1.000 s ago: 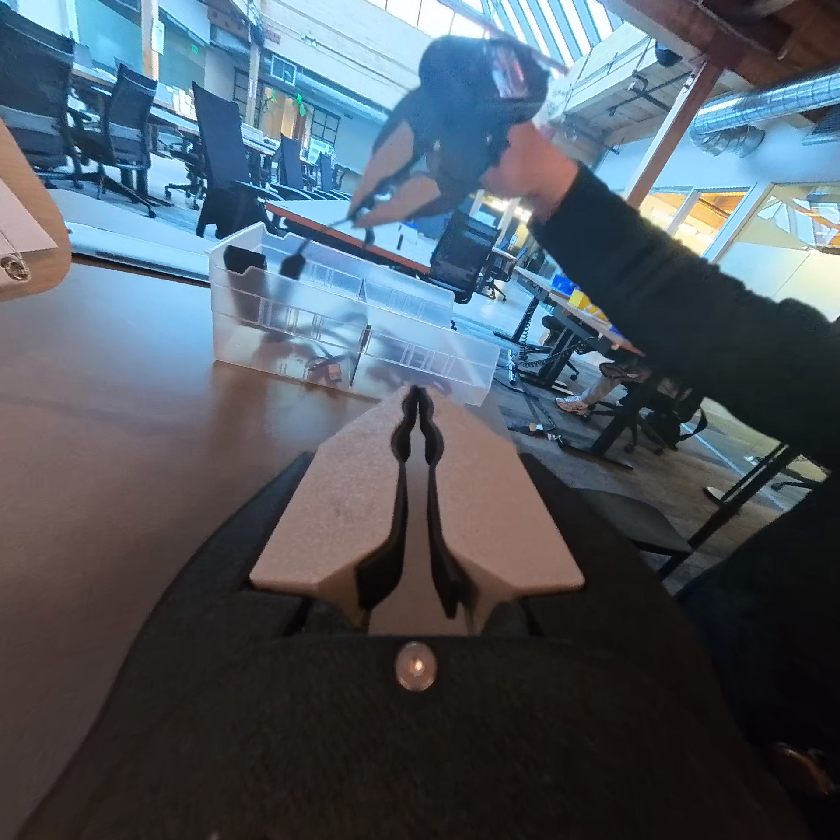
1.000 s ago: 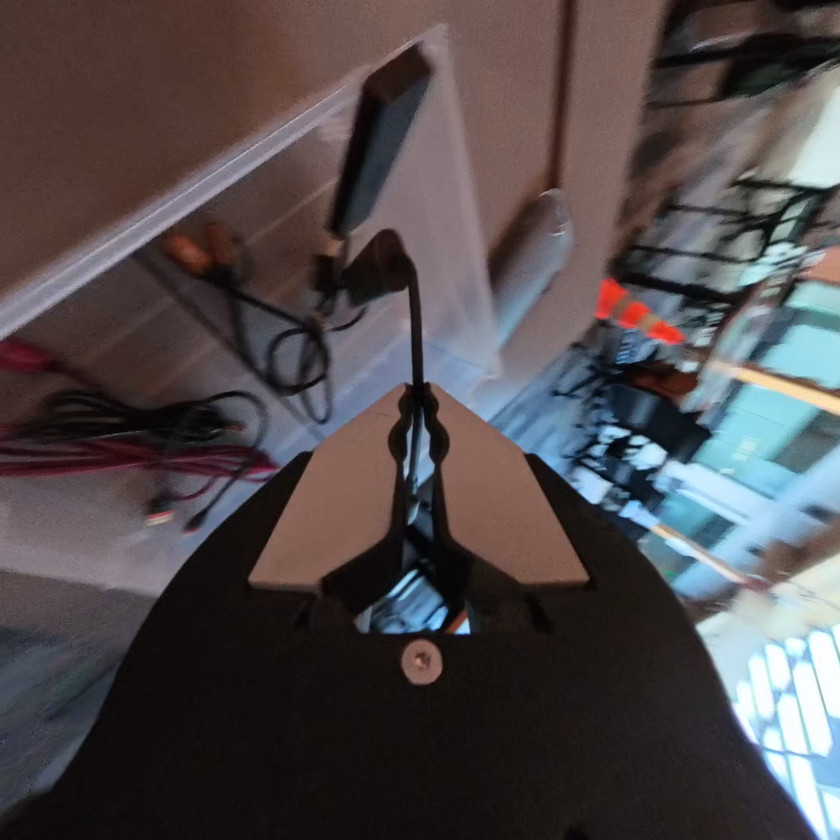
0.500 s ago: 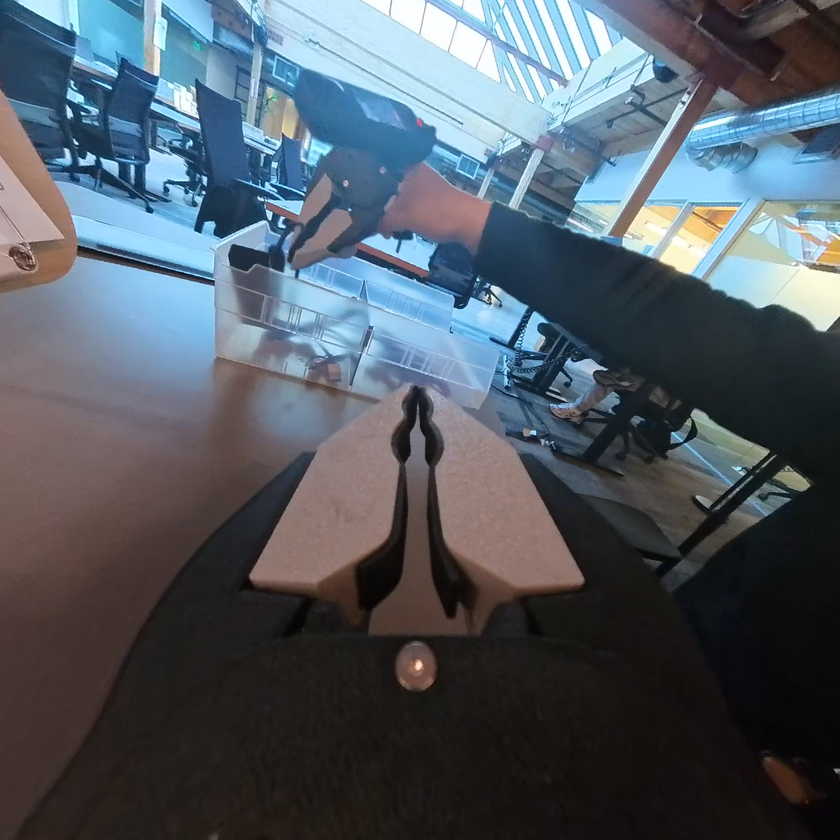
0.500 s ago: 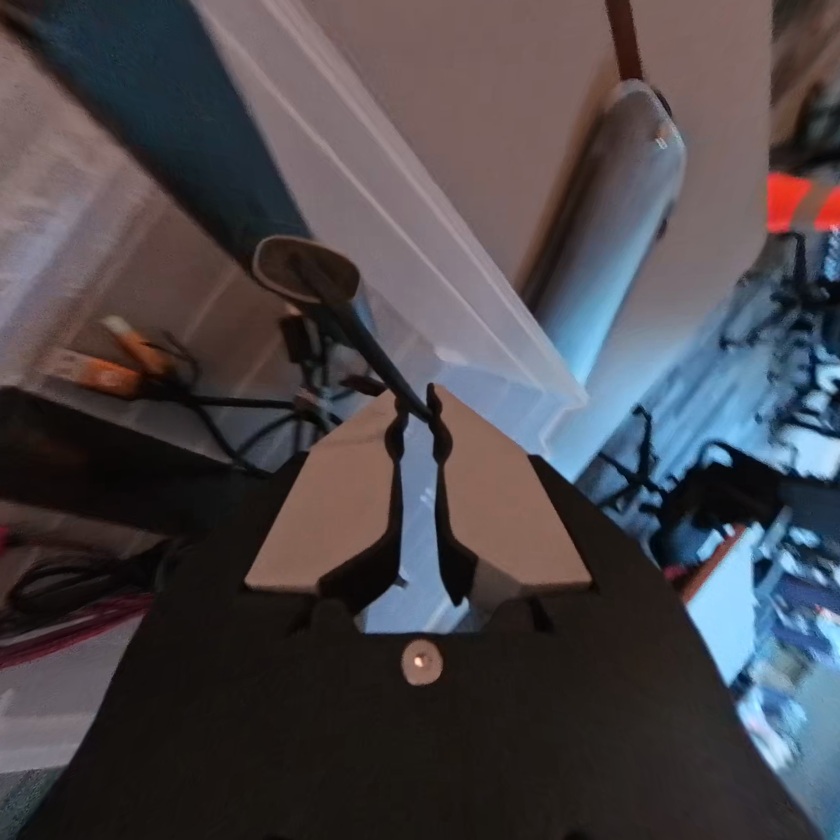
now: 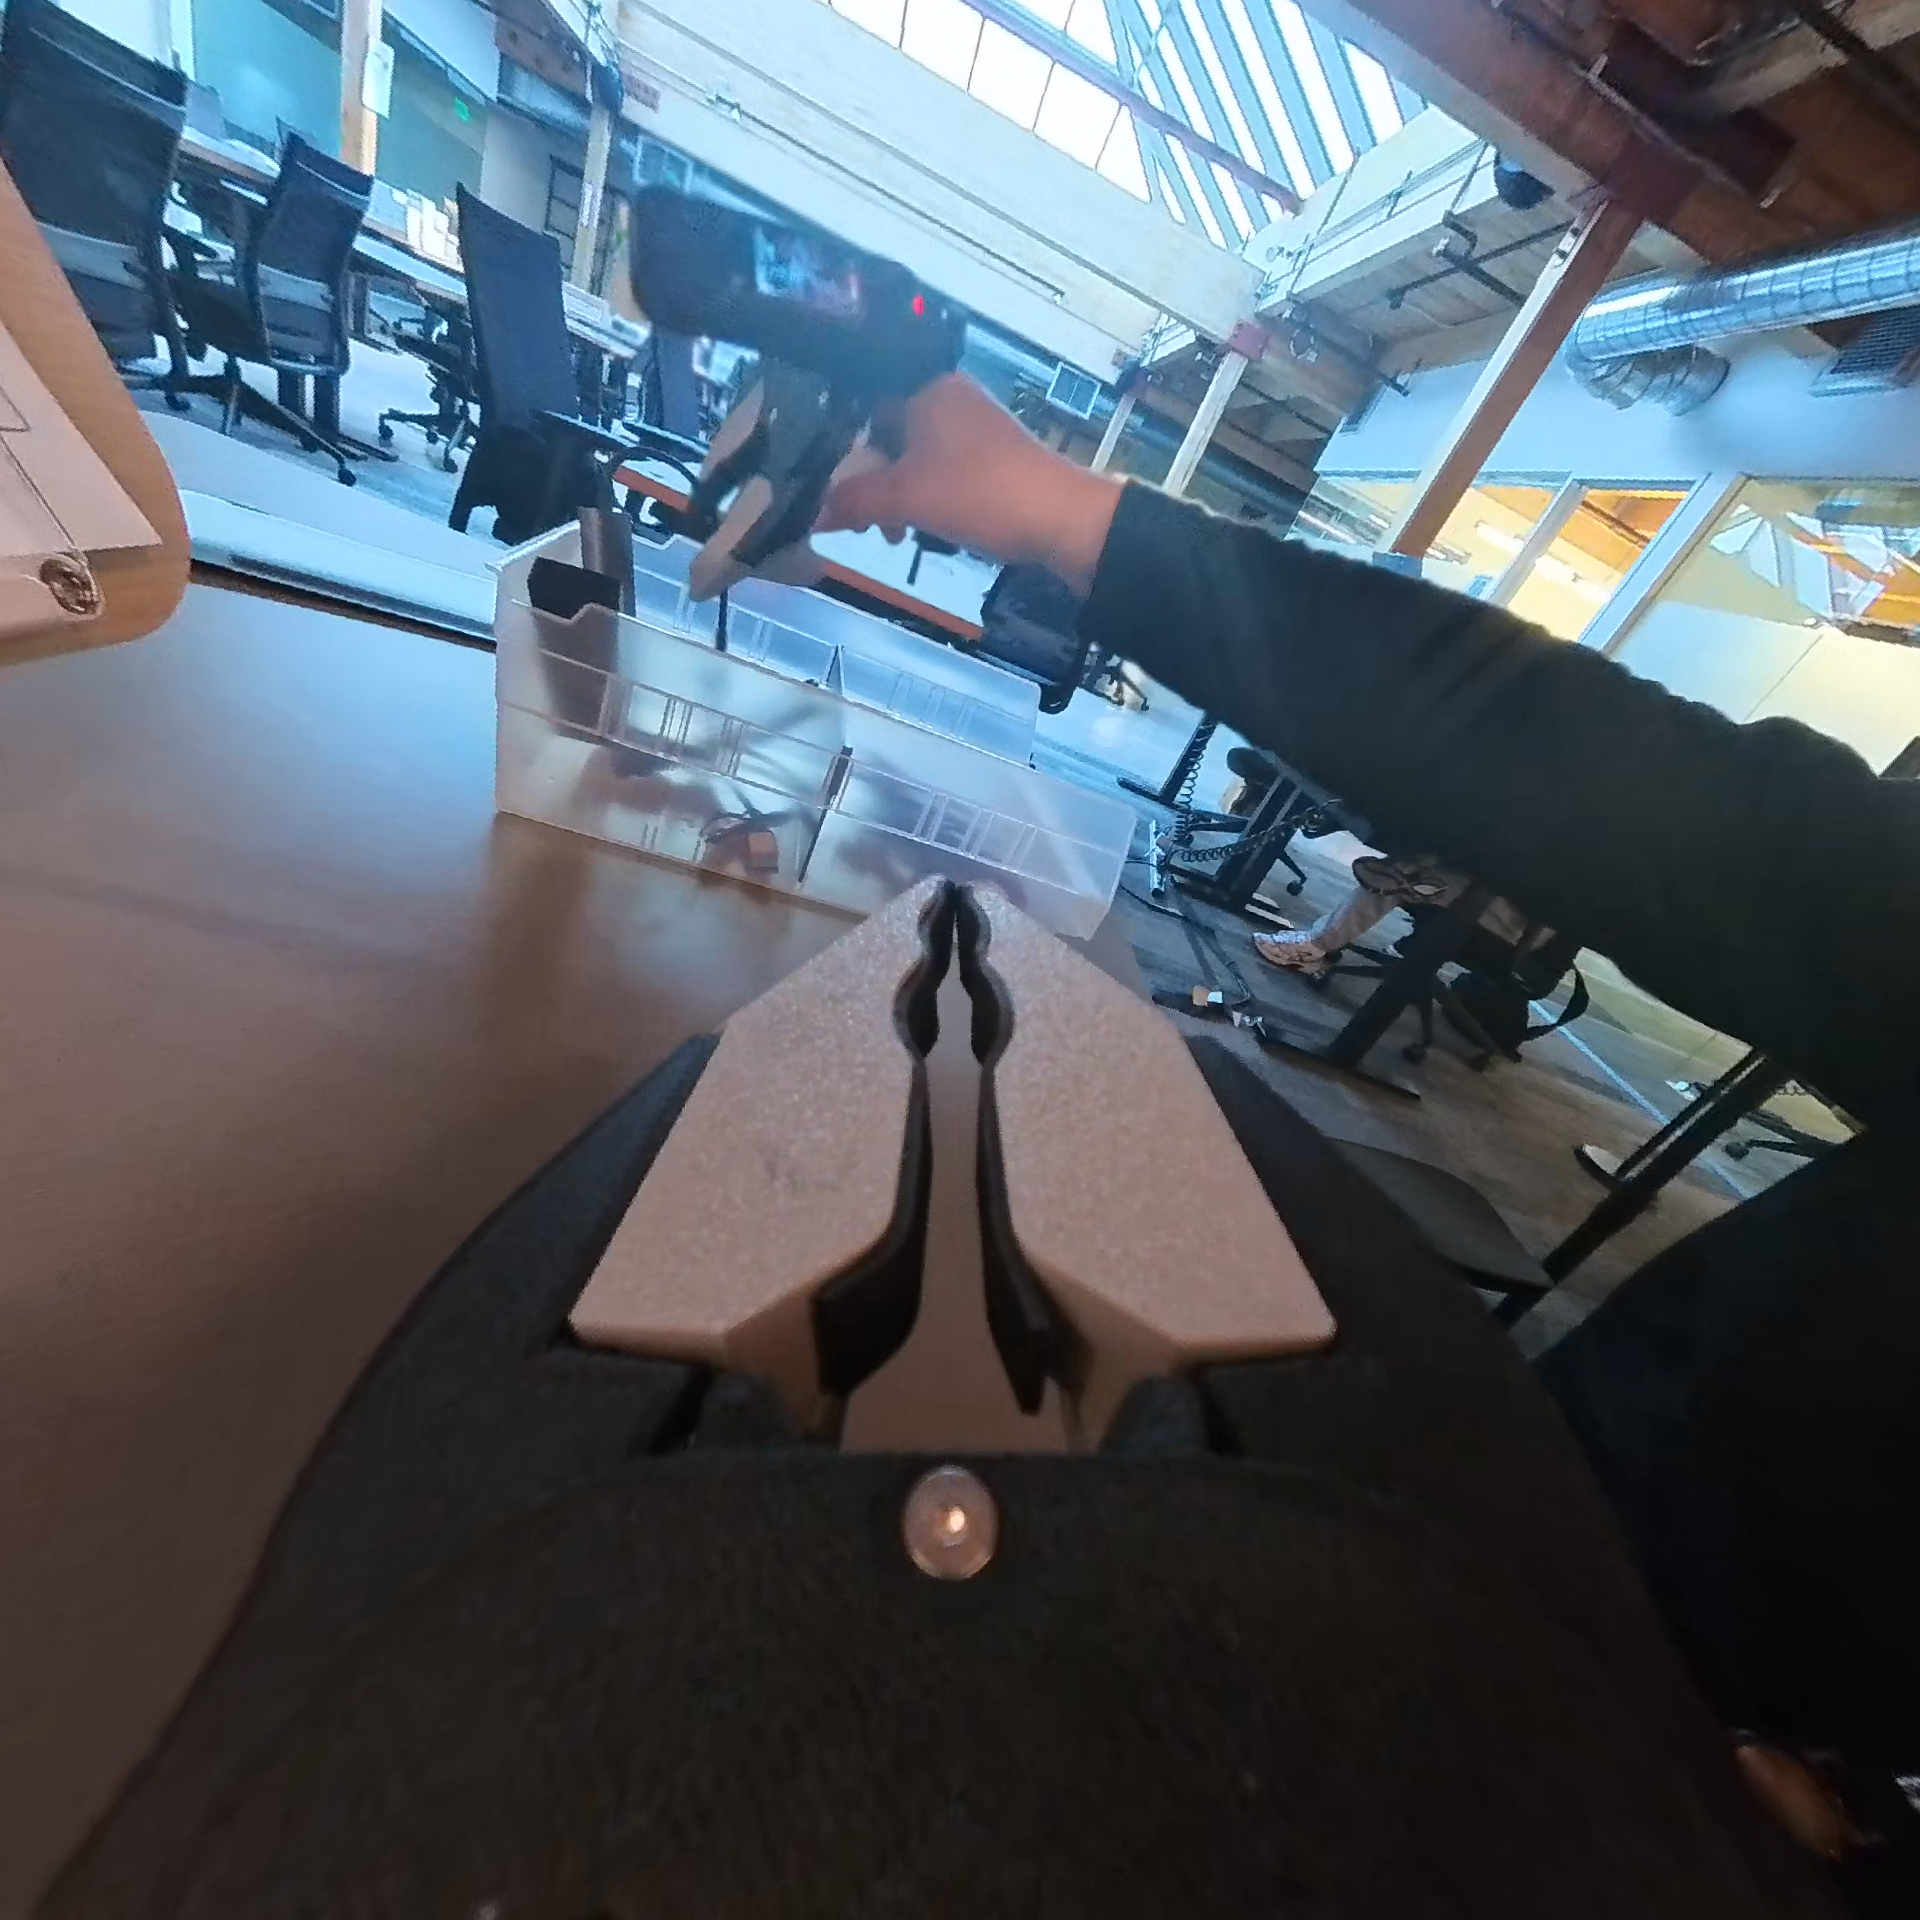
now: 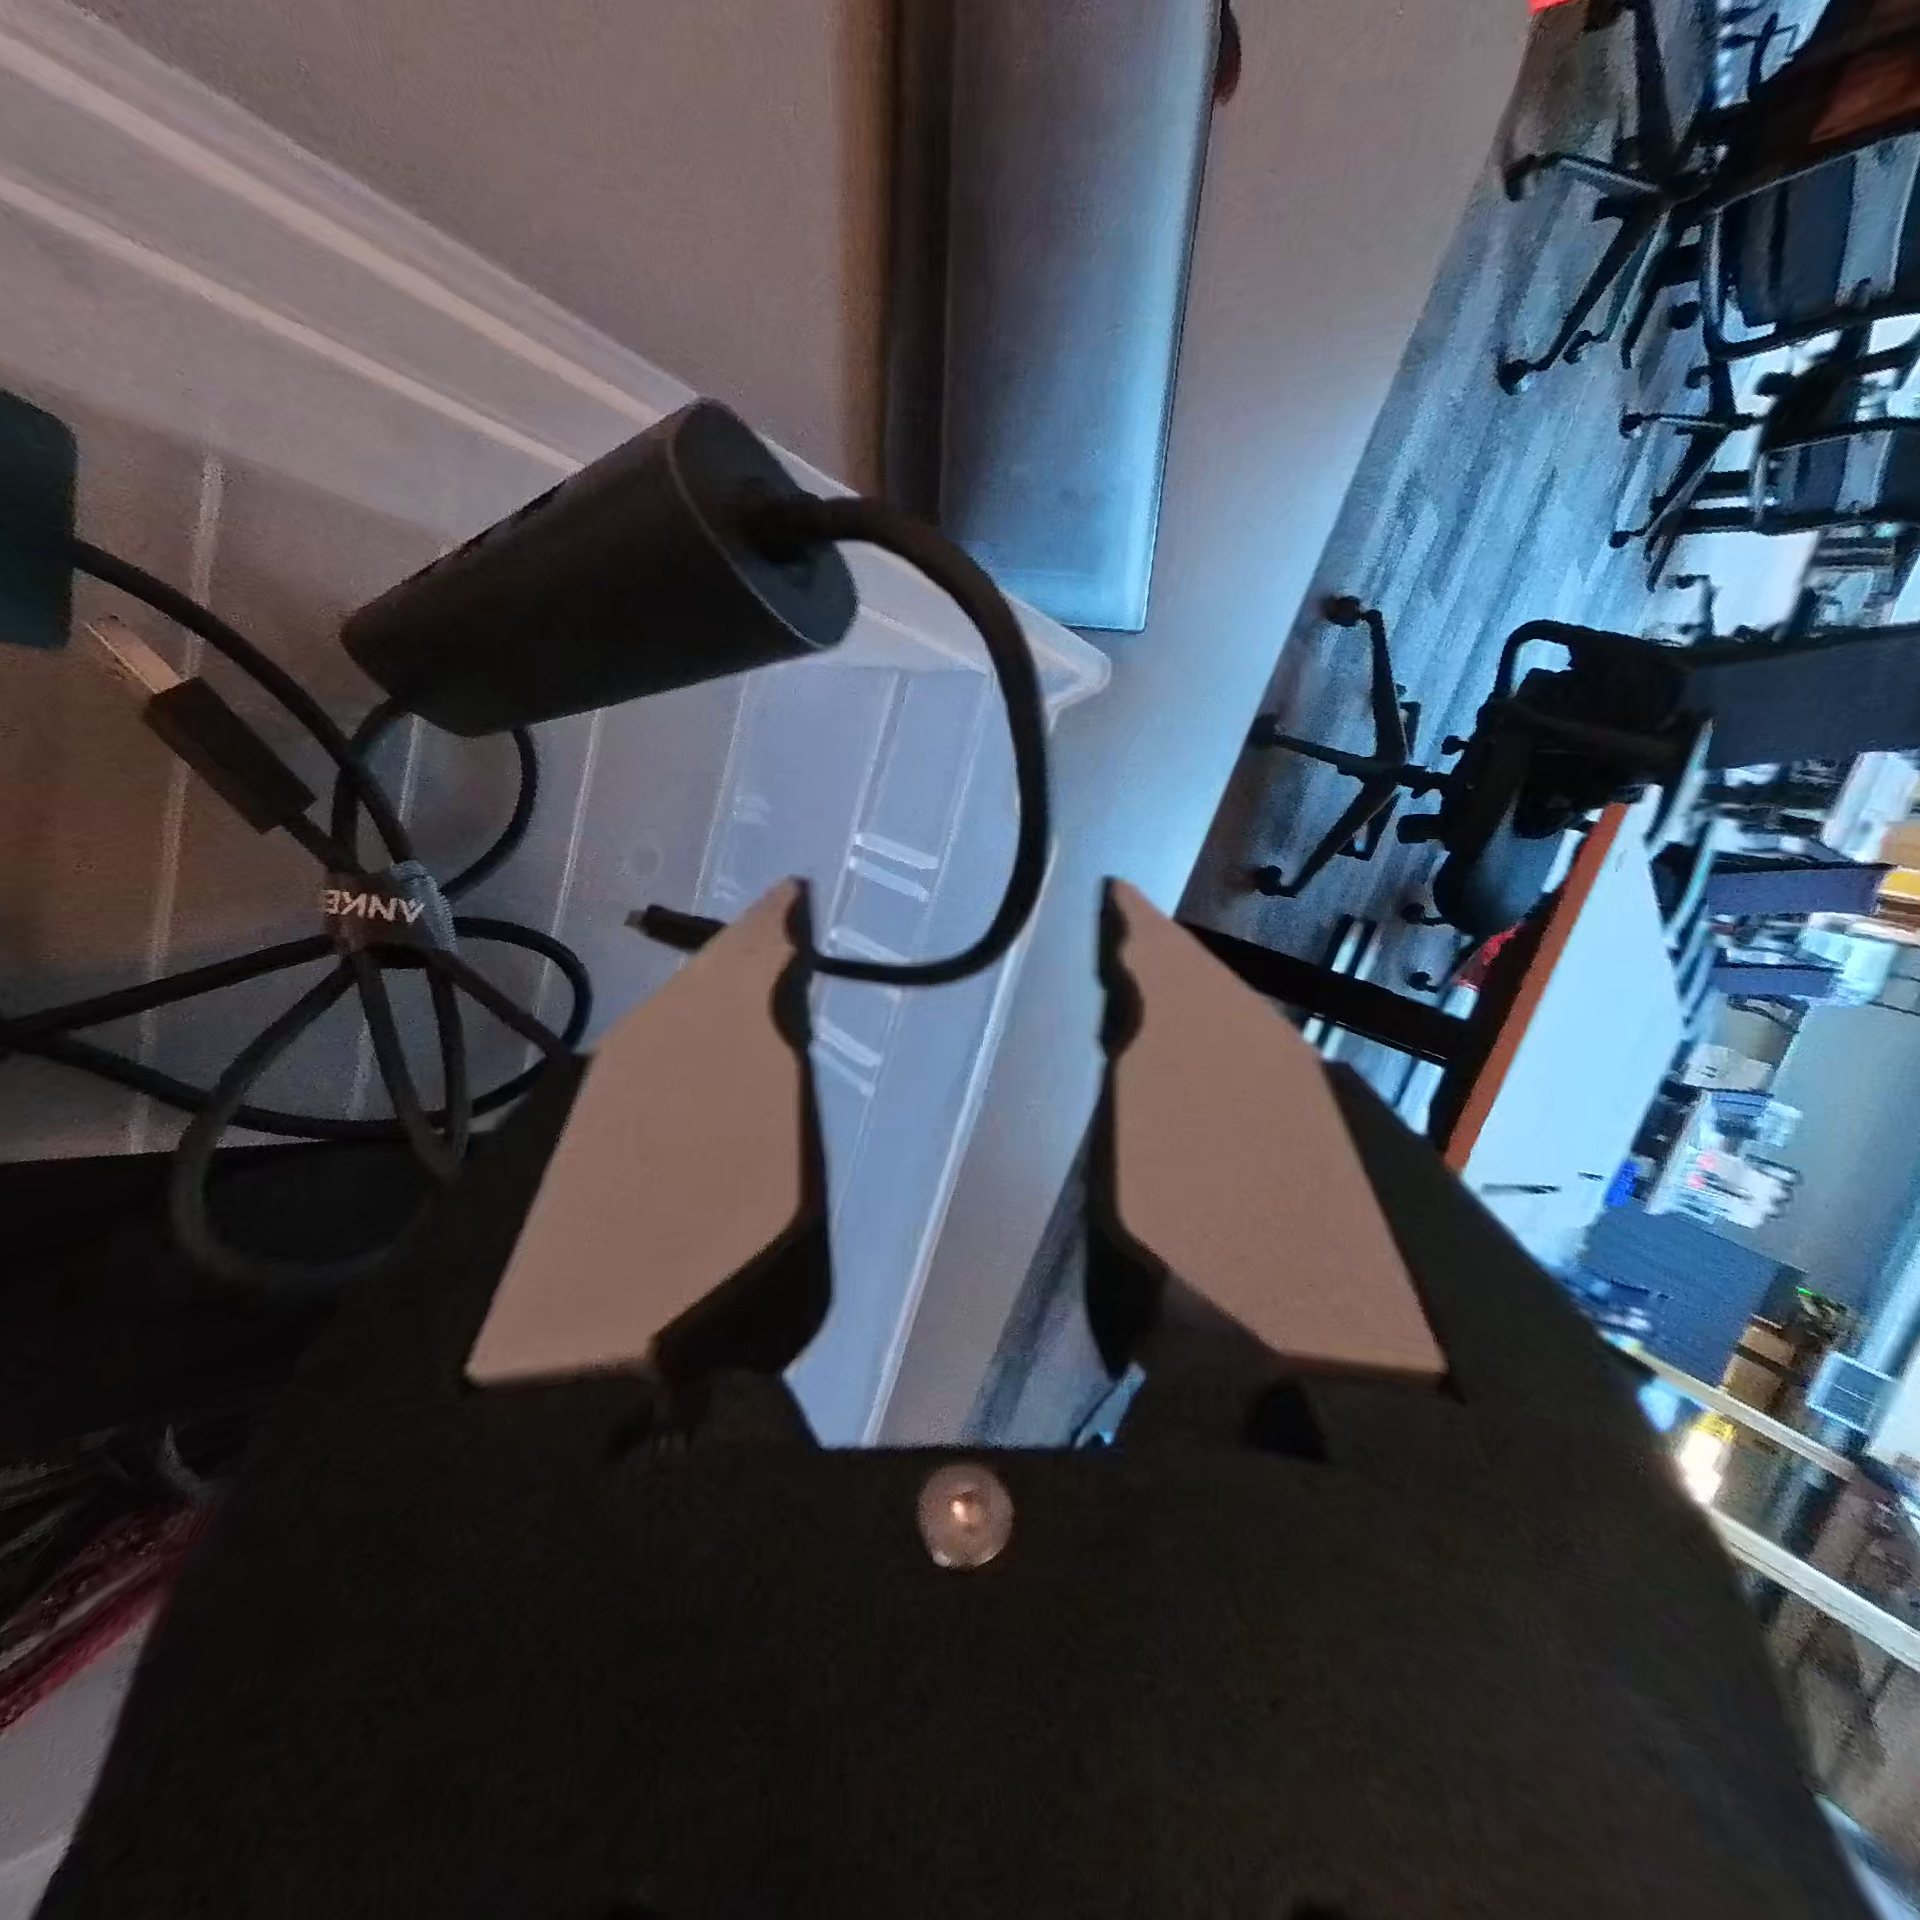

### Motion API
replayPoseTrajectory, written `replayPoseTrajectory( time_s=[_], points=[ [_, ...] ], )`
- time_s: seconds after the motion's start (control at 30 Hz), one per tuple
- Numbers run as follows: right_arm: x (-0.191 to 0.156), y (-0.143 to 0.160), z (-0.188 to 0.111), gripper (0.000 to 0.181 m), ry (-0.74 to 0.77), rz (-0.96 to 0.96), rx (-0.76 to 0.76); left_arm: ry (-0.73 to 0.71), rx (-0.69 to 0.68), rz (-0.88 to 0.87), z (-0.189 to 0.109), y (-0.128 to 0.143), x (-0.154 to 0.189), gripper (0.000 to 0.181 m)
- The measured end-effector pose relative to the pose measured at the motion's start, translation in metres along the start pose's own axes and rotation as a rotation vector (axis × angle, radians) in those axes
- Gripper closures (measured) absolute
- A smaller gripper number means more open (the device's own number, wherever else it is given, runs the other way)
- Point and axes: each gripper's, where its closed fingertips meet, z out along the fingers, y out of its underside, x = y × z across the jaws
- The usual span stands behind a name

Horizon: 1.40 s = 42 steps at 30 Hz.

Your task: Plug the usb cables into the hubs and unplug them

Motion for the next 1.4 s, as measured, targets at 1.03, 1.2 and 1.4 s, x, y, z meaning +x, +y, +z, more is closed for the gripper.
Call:
replayPoseTrajectory(
  time_s=[1.03,1.2,1.4],
  points=[
    [-0.143,0.109,-0.156,0.082,-0.34,0.284,0.73,-1.009,-0.452,0.384,-0.064,0.052,-0.092,0.129],
    [-0.172,0.11,-0.184,0.138,-0.331,0.243,0.86,-1.078,-0.374,0.452,-0.095,0.036,-0.015,0.126],
    [-0.168,0.116,-0.203,0.102,-0.271,0.246,0.942,-1.209,-0.329,0.391,-0.178,0.029,0.066,0.107]
  ],
)
